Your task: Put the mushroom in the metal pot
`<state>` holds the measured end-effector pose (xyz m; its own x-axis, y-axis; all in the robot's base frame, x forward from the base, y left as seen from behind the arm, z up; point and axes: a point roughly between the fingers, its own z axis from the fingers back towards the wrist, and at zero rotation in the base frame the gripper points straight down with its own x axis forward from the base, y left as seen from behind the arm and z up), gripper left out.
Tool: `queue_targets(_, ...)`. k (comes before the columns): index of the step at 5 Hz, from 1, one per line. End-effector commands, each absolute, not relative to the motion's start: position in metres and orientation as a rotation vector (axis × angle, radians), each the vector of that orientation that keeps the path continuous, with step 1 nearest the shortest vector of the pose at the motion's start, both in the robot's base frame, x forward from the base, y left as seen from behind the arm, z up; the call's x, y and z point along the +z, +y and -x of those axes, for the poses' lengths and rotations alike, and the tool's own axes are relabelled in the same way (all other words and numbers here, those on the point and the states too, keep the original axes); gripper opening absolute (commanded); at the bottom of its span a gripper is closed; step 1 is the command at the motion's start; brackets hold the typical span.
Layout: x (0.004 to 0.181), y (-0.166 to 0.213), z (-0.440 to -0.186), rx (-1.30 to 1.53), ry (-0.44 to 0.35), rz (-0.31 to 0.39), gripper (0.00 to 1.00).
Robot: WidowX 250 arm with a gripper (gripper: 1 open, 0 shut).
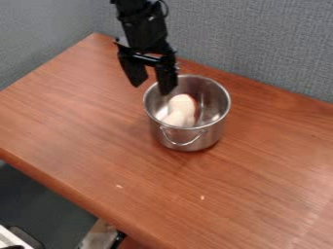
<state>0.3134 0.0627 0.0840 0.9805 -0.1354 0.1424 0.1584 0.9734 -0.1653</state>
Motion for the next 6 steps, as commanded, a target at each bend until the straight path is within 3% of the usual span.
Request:
queue_targets(1, 0.071, 0.066, -0.322, -0.115, -0.164, 0.140, 1.00)
queue_targets(5, 0.077, 0.088, -0.298, 0.167, -0.270, 0.044, 1.00)
queue_targets(6, 0.066, 0.090, -0.302, 0.114, -0.275, 0.021, 1.00)
